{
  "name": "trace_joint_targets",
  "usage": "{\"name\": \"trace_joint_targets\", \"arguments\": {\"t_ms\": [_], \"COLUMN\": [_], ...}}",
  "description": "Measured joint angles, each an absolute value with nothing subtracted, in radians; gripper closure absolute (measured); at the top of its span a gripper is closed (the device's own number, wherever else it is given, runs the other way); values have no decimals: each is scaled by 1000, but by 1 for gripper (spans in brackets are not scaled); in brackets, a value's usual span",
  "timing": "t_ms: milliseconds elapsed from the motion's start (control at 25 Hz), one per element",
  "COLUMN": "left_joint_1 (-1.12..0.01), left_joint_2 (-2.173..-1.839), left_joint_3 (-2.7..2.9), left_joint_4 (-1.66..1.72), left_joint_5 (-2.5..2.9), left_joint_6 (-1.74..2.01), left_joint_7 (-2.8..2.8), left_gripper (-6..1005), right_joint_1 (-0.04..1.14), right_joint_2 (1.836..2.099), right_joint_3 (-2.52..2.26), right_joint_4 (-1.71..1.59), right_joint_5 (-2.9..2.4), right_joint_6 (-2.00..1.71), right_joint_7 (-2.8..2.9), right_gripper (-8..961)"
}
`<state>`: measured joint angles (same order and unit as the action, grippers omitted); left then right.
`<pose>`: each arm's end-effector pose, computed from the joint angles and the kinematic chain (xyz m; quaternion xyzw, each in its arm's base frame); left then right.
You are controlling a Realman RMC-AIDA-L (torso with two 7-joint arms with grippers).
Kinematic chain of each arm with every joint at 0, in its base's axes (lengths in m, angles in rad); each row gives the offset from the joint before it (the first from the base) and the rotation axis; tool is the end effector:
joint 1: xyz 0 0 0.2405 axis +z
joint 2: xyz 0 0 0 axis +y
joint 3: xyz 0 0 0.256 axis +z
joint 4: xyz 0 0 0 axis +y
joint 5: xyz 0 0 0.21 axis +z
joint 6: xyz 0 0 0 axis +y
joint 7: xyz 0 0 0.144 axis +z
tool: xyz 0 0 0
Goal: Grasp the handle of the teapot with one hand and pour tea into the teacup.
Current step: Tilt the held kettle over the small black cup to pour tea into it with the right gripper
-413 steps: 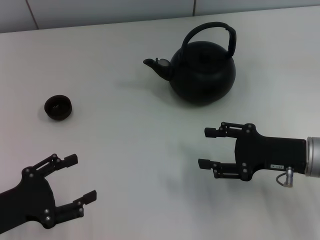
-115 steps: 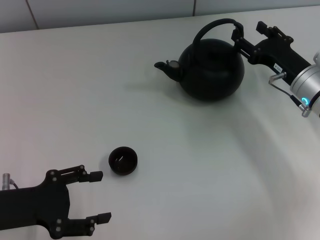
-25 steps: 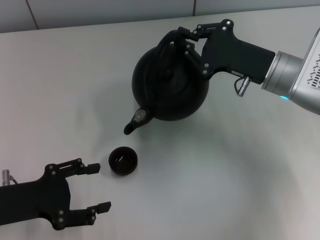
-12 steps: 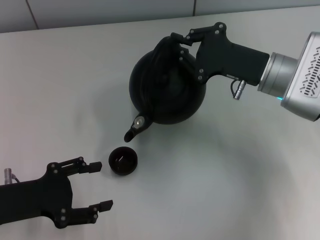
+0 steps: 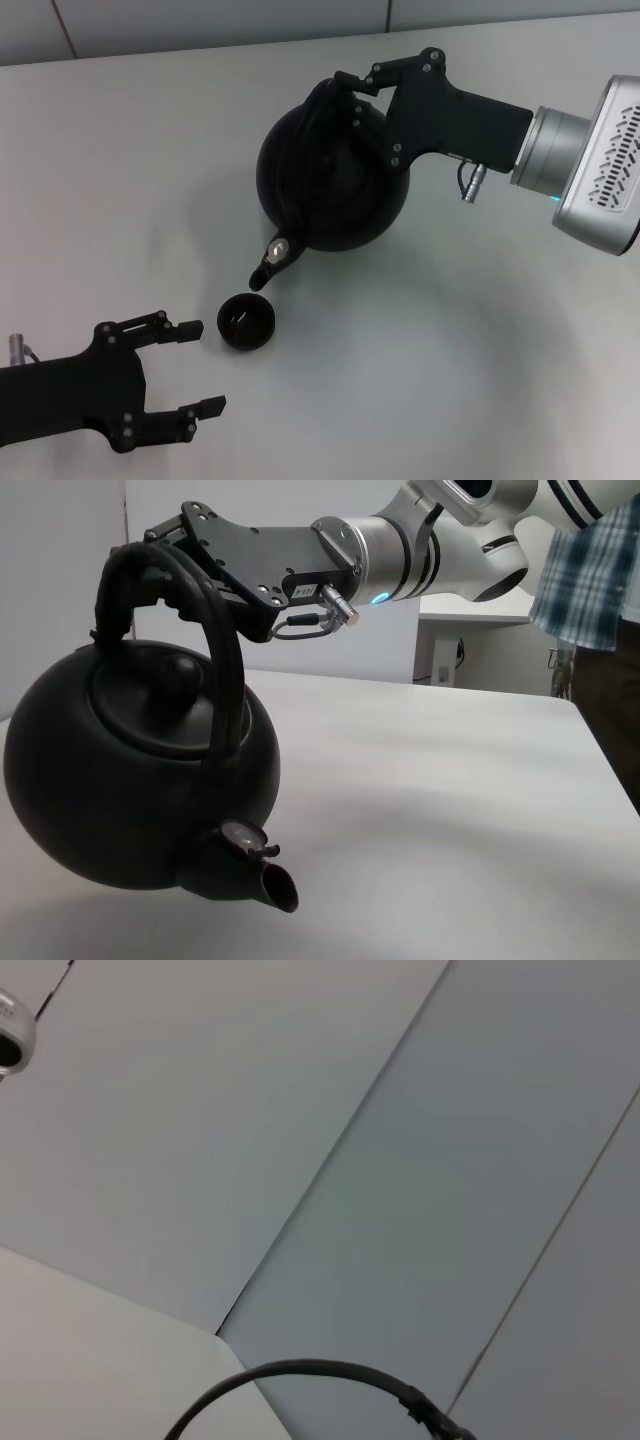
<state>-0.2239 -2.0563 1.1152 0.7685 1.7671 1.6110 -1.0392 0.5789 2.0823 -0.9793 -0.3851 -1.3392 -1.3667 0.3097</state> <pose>-0.2928 0.2425 -0.0213 -0.9704 -0.0706 -0.2146 0.0850 0.2242 0.3568 -0.0284 -0.8809 -0.1585 0.2802 0.3469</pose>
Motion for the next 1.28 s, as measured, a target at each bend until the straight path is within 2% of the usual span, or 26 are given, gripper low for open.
{"name": "trace_joint_targets", "arguments": {"t_ms": [1280], "left_joint_1": [-225], "left_joint_2": [-2059], "left_joint_3": [1115], "left_joint_4": [769], "left_joint_5": [1767], "left_joint_6": [1580], "left_joint_7": [-1044], "left_gripper": [197], "right_joint_1": [596], "right_joint_2": [2085], "right_joint_3": [-1002], "right_joint_4": [-396], "right_joint_5": [-1335], "right_joint_6": [-1365], "right_joint_7": [228], "right_gripper": [874]}}
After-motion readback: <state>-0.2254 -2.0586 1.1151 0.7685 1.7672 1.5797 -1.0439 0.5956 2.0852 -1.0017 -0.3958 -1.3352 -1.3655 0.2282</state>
